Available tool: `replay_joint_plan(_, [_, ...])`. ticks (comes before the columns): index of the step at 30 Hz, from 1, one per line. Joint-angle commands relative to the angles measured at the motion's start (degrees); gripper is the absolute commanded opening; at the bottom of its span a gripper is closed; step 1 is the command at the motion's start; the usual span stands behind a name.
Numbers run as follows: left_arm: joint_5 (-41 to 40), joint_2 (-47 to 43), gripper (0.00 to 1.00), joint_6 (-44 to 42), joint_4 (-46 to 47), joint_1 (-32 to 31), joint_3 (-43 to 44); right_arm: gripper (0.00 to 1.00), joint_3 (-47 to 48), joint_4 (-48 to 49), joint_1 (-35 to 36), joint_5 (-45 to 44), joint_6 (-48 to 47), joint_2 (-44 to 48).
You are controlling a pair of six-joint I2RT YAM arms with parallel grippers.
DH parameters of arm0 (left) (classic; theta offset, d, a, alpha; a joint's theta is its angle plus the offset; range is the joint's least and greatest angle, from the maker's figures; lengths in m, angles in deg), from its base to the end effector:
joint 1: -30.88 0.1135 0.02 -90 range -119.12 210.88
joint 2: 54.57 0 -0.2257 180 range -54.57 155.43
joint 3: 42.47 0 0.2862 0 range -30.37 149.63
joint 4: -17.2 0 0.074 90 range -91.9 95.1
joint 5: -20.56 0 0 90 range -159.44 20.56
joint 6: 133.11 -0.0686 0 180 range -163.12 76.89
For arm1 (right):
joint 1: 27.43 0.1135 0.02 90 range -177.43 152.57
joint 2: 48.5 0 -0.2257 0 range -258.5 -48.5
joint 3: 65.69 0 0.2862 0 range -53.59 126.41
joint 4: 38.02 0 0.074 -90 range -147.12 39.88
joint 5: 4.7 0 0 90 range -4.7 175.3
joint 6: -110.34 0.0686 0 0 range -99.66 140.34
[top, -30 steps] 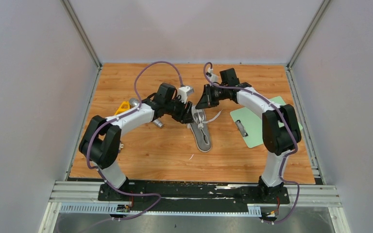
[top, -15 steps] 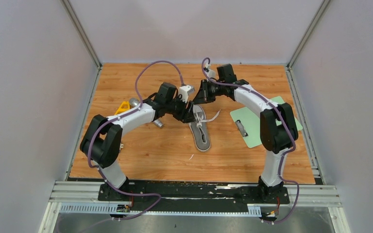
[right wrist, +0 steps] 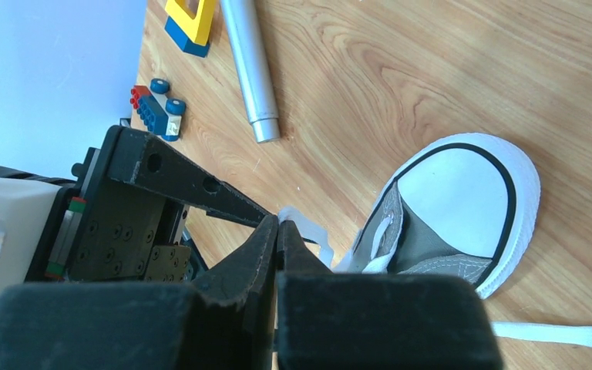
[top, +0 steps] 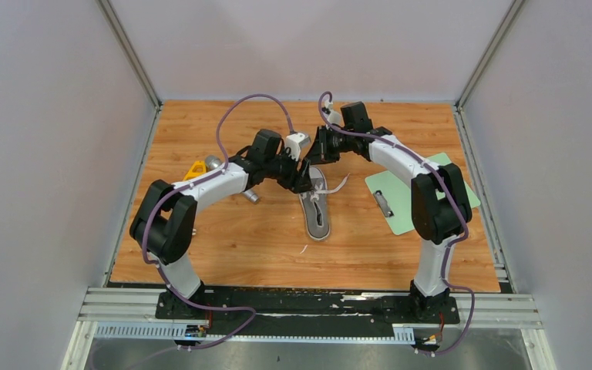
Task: Tie the shoes
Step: Wrap the shoelace around the shoelace.
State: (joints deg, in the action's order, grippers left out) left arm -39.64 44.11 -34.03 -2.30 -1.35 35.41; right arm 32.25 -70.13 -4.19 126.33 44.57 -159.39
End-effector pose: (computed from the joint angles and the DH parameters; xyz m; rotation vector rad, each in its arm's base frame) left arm 0.3400 -0.2547 0.1486 0.7489 2.2254 -0.9609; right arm 0.4125 0.2261 0.1712 -0.3540 2.4259 1.2332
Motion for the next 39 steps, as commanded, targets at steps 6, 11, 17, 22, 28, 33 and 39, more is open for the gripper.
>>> replay_joint_plan(6, [0.5, 0.9, 0.64, 1.7, 5.9, -0.4, -1.2, 0.00, 2.2, 4.6, 0.4, -1.3, 2.2, 0.4])
replay_joint_plan(11, [-1.6, 2.1, 0.64, 1.2, 8.3, -0.3, -1.5, 0.00, -0.5, 4.6, 0.4, -1.1, 2.1, 1.8])
replay_joint_plan(17, [-2.5, 3.4, 0.61, -0.1, 9.8, 0.4, -1.9, 0.00, -2.0, 4.6, 0.3, -0.9, 1.7, 2.7])
replay_joint_plan(22, [4.5, 3.7, 0.48, 0.1, 13.1, 1.4, -3.2, 0.00, -1.4, 4.6, 0.2, -0.9, 1.6, 2.4])
replay_joint_plan(28, [9.0, 3.2, 0.35, 2.3, 16.1, 1.6, -5.6, 0.00, -0.4, 4.6, -0.5, -0.8, 1.5, 1.5])
replay_joint_plan(33, [7.7, 2.8, 0.41, 1.1, 15.1, 1.7, -7.1, 0.00, -1.0, 4.6, -1.0, -0.1, 1.6, 1.9])
replay_joint_plan(39, [9.1, 3.6, 0.51, -2.2, 16.8, 2.6, -7.5, 0.00, -2.5, 4.6, -1.5, 3.7, 1.5, 2.7])
